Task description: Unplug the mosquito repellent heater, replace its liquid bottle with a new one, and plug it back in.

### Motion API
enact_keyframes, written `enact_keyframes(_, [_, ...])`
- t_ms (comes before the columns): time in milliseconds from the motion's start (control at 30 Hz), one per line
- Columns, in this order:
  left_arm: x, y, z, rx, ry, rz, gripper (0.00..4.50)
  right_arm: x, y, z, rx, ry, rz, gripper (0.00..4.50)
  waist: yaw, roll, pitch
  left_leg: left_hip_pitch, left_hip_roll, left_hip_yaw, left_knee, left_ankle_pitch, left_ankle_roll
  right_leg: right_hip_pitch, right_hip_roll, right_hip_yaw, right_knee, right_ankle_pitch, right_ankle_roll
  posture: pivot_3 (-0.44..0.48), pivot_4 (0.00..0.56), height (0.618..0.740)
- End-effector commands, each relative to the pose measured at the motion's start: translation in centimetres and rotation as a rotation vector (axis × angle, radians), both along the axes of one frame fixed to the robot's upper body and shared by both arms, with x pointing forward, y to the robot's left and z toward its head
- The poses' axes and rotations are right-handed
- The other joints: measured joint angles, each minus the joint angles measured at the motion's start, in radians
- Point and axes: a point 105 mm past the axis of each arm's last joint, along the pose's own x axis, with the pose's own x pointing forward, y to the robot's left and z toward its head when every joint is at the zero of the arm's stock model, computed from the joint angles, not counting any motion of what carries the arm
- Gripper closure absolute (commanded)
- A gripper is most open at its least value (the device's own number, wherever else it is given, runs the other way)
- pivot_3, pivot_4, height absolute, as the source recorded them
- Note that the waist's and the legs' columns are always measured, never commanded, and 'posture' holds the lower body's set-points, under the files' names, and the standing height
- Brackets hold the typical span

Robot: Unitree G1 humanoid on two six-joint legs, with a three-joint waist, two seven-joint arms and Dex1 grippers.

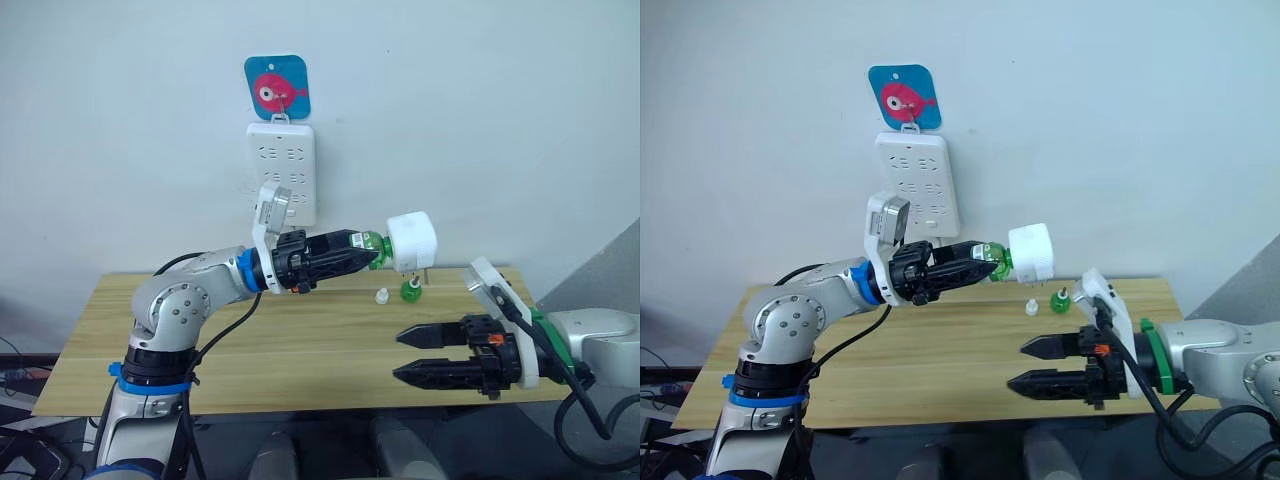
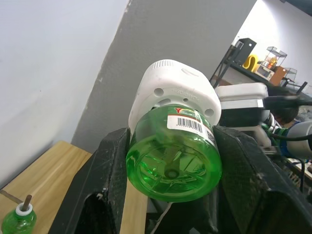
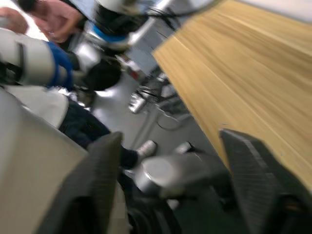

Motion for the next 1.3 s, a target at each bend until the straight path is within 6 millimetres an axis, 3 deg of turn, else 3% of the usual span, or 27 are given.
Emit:
enact_keyframes(33, [-1.3,0.3,1.1,-0.002,-0.022,-0.088,2.16,2.4,-2.5,0.2,-0.077,-0.143,-0.087,2.75,-0.004,0.0,-0.001,0.0,0.0,0.0,0.0,0.0,0.0,0.0,0.0,0.0,0.0,0.0,0.0,-0.182,0.073,0.724])
enact_keyframes(200, [-2.8,0.7,0.9,0.041,0.018,-0.196,2.16,6.6,-3.5,-0.4,-0.15,-0.333,-0.174,4.5,-0.026,0.0,-0.006,0.003,0.001,0.003,0.0,0.0,0.0,0.001,0.001,0.003,0.0,0.0,0.0,-0.191,0.064,0.724])
enact_keyframes(367, [-2.8,0.7,0.8,0.045,0.023,-0.205,2.16,7.1,-1.5,0.0,-0.094,-0.366,-0.096,4.5,-0.032,0.001,-0.007,0.003,0.001,0.002,0.0,0.0,0.0,0.001,0.001,0.003,0.001,0.0,0.0,-0.191,0.059,0.724])
enact_keyframes(667, [-2.1,0.4,0.7,0.024,0.025,-0.16,2.16,3.7,2.4,1.8,0.06,-0.314,0.059,4.5,-0.031,0.001,-0.008,0.001,0.0,0.0,0.0,0.0,0.0,0.001,0.0,0.001,0.001,0.0,0.0,-0.193,0.057,0.724])
enact_keyframes(967, [-0.9,0.4,-0.1,0.058,-0.017,-0.075,2.16,1.9,3.0,3.5,0.141,-0.266,0.086,4.5,-0.032,0.001,-0.014,0.001,0.0,0.0,0.001,0.0,0.0,0.002,0.0,0.001,0.001,0.0,0.0,-0.203,0.058,0.724])
enact_keyframes(1300, [-0.6,0.2,-1.3,0.125,-0.087,-0.067,2.16,2.3,3.7,6.1,0.222,-0.275,0.05,4.5,-0.042,0.001,-0.018,0.001,0.0,0.0,0.001,0.0,0.0,0.002,0.001,0.001,0.001,0.0,0.0,-0.211,0.06,0.724])
